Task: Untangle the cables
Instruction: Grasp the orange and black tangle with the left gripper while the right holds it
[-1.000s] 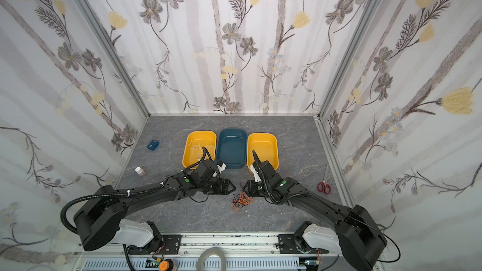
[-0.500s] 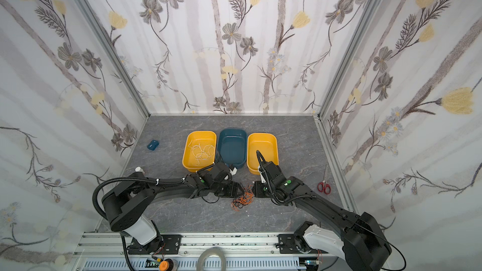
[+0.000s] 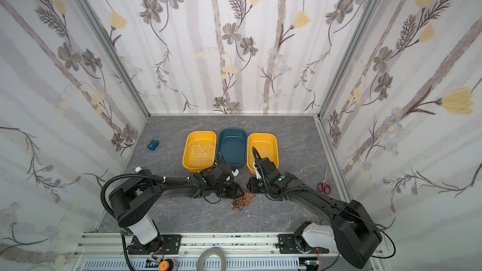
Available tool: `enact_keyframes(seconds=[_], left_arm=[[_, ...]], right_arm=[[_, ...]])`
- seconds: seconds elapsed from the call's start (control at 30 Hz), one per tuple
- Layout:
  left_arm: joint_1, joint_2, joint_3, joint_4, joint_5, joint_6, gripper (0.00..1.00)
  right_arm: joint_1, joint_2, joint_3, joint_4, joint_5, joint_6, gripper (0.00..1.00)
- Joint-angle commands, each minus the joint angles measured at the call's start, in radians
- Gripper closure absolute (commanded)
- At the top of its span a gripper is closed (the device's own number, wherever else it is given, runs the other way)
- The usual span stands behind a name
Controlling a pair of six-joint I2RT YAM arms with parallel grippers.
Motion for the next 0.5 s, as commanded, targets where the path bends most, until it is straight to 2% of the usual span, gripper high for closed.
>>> enact_keyframes(seconds=[0.0,0.27,0.37,0.47], left_arm=[[0.0,0.0,0.006,0.022,0.002,-0.006,0.57],[-0.001,0.0,0.004,0.028,0.001,-0.009,0.65],[0.0,0.002,0.005,0.024,-0.006,-0.012,0.73],[0.0,0.004,0.006,0.017,-0.008,-0.01,0.77]], right_arm=[[0.005,0.015,0.008,0.047,-0.022,0.014,0.61],[0.013,0.073,0.002,0.073,-0.015,0.011,0.63],[0.017,0.075,-0.008,0.063,0.003,0.01,0.71],[0.018,0.057,-0.021,0.043,0.027,0.012,0.77]])
